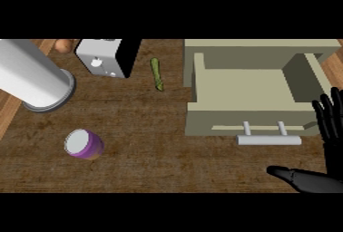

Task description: Pick up the can, place it into the drawer and close the drawer

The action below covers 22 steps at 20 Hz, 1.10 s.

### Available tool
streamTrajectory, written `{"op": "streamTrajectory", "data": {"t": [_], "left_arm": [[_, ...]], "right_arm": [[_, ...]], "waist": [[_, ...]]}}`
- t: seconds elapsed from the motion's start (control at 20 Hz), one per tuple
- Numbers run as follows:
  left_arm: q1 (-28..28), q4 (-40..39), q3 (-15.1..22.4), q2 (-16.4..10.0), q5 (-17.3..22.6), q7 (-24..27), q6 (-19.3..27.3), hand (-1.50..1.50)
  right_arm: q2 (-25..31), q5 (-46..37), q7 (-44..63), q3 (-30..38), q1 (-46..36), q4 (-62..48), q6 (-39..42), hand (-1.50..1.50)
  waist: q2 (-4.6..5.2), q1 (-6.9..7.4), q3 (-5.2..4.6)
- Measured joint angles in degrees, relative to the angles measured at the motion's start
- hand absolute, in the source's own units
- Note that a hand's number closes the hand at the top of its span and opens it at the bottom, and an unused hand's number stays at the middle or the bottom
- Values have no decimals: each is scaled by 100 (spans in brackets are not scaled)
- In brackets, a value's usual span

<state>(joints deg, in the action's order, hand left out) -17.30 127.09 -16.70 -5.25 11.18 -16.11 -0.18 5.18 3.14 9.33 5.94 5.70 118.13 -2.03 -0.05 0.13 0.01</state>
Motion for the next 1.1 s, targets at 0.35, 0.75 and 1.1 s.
{"op": "streamTrajectory", "data": {"t": [0.35,0.75,1.1], "left_arm": [[238,-487,446,253,-540,38,153,-150],[61,-1328,917,467,-1021,777,403,-150],[115,-2469,887,504,-1143,1735,522,-150]], "right_arm": [[118,208,46,290,36,71,163,-150],[17,181,-104,340,266,206,293,-150],[5,215,45,425,318,434,352,-150]], "waist": [[2,-16,0],[1,-16,-1],[2,-19,-1]]}}
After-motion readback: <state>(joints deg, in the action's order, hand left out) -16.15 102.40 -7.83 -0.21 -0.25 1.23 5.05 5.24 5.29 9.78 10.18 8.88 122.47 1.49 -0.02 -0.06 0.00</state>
